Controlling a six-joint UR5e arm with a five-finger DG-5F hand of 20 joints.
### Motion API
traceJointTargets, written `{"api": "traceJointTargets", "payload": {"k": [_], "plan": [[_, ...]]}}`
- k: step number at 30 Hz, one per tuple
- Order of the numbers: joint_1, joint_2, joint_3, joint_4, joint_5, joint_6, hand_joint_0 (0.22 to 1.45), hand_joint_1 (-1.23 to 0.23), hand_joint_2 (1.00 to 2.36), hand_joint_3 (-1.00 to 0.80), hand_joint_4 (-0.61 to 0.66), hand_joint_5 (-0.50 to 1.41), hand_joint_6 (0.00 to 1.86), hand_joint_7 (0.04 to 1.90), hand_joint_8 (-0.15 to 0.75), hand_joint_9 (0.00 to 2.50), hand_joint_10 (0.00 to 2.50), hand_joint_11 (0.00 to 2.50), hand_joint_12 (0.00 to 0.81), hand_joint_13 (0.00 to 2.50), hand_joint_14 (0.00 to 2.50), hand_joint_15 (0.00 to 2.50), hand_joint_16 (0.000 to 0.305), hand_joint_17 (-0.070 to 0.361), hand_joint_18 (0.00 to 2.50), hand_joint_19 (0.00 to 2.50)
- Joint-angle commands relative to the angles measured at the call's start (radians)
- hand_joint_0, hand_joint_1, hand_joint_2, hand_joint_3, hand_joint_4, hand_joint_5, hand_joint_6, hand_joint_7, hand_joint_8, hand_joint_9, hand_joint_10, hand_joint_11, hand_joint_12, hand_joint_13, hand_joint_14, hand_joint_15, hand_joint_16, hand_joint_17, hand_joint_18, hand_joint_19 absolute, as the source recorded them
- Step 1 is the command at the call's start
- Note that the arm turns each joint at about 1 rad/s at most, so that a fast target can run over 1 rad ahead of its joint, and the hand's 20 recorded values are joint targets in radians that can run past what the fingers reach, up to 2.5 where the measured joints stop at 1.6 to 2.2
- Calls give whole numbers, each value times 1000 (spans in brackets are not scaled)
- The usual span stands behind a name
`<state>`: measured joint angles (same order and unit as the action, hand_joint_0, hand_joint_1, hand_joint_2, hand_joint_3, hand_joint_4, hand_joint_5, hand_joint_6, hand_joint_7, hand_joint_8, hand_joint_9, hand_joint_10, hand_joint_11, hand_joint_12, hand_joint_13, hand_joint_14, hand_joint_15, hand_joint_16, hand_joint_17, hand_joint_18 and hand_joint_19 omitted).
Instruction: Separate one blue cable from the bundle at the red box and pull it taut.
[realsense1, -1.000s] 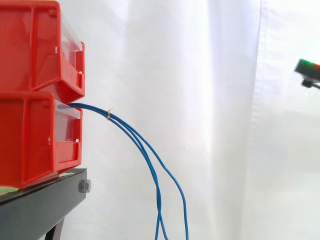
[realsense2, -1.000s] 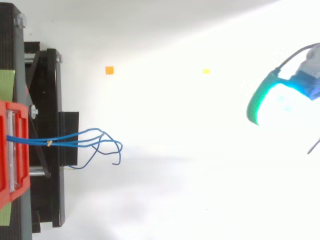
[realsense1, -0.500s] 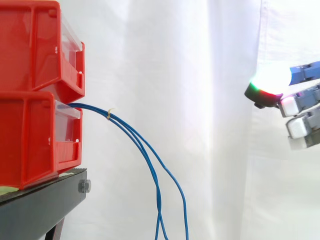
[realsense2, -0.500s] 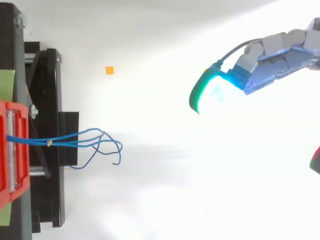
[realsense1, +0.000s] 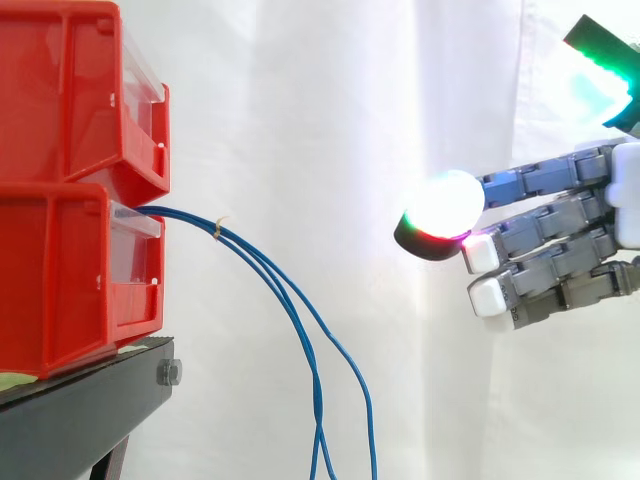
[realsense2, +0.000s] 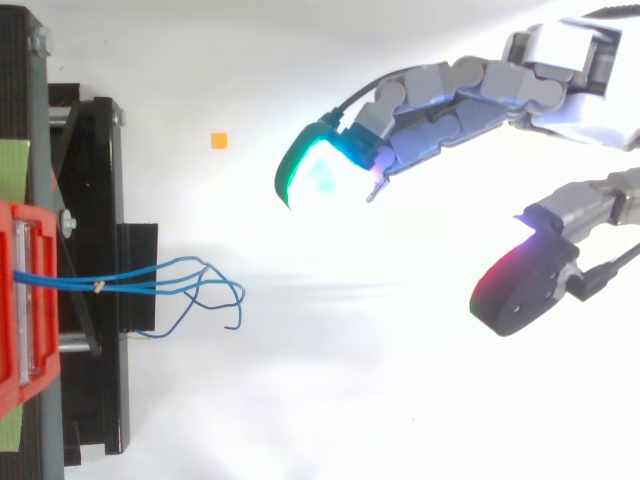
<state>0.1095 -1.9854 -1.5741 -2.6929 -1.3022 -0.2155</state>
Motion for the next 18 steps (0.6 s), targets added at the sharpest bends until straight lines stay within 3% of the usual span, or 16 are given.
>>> {"api": "traceJointTargets", "payload": {"k": [1,6,9,13,18], "plan": [[6,-3,2,35,14,-56,429,-588,1000,-500,171,-198,502,732,276,650,18,531,338,603,11,301,52,118,403,438],[13,-18,3,68,49,-113,435,-592,1000,-500,173,-197,502,735,275,650,20,529,337,605,11,304,52,117,407,441],[10,-47,8,84,46,-101,440,-591,1000,-500,176,-195,502,737,268,653,20,526,335,606,13,304,51,115,406,442],[9,-101,54,99,37,-58,443,-591,1000,-500,178,-193,502,739,271,658,18,528,333,616,12,312,51,114,408,441],[10,-119,77,99,38,-64,446,-588,1000,-500,182,-191,502,739,270,659,18,530,332,621,12,309,50,113,412,444]]}}
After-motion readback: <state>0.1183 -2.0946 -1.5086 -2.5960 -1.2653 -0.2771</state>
